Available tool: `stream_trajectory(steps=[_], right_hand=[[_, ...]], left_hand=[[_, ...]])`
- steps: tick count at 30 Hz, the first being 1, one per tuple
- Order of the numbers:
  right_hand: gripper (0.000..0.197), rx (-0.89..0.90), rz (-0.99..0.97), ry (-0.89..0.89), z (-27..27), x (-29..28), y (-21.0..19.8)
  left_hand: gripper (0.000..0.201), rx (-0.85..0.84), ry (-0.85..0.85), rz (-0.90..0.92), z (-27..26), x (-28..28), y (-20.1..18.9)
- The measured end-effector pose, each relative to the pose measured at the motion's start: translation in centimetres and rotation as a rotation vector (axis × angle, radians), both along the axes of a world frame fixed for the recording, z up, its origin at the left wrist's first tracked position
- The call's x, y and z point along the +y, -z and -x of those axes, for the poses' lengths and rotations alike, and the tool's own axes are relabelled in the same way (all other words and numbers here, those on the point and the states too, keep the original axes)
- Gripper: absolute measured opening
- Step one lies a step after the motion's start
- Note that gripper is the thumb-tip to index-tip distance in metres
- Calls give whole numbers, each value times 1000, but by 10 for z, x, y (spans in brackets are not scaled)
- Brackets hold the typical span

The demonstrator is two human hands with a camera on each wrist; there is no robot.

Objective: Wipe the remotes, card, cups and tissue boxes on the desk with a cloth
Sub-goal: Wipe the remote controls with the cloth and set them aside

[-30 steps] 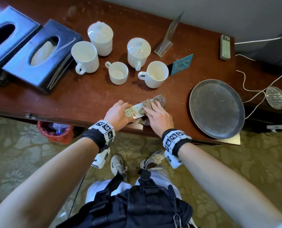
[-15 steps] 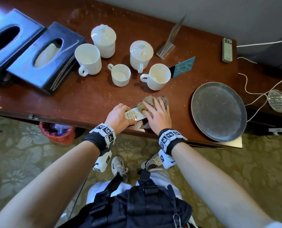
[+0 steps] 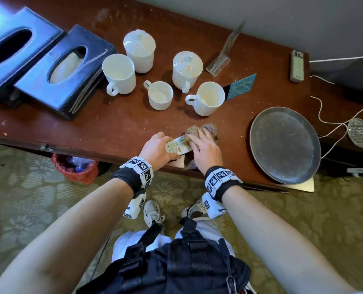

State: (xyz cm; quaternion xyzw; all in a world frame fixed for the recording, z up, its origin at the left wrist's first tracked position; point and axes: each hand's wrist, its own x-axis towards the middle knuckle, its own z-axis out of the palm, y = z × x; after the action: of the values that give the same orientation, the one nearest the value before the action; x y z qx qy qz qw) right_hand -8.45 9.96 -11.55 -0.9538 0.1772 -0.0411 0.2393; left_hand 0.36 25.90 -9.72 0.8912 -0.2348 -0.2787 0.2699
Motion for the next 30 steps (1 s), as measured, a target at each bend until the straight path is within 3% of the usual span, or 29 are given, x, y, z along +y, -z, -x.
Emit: stream_trajectory(steps=[2, 8, 14, 18, 23, 30], right_hand=[[32, -4, -23, 29, 1, 12, 2], [27, -70, 65, -157, 25, -4, 3], [27, -86, -26, 66, 5, -10, -5], [31, -4, -4, -47, -1, 10, -2], [24, -93, -5, -166, 26, -13, 3], [33, 37, -1, -28, -2, 0, -5]], left_hand=[[60, -4, 17, -15, 0, -1, -2], [61, 1, 17, -10, -1, 1, -2], [68, 37, 23, -38, -2, 1, -2], [58, 23, 31, -57, -2, -1, -2], [56, 25, 53, -72, -3, 0, -3], [67, 6, 91, -93, -4, 0, 0]])
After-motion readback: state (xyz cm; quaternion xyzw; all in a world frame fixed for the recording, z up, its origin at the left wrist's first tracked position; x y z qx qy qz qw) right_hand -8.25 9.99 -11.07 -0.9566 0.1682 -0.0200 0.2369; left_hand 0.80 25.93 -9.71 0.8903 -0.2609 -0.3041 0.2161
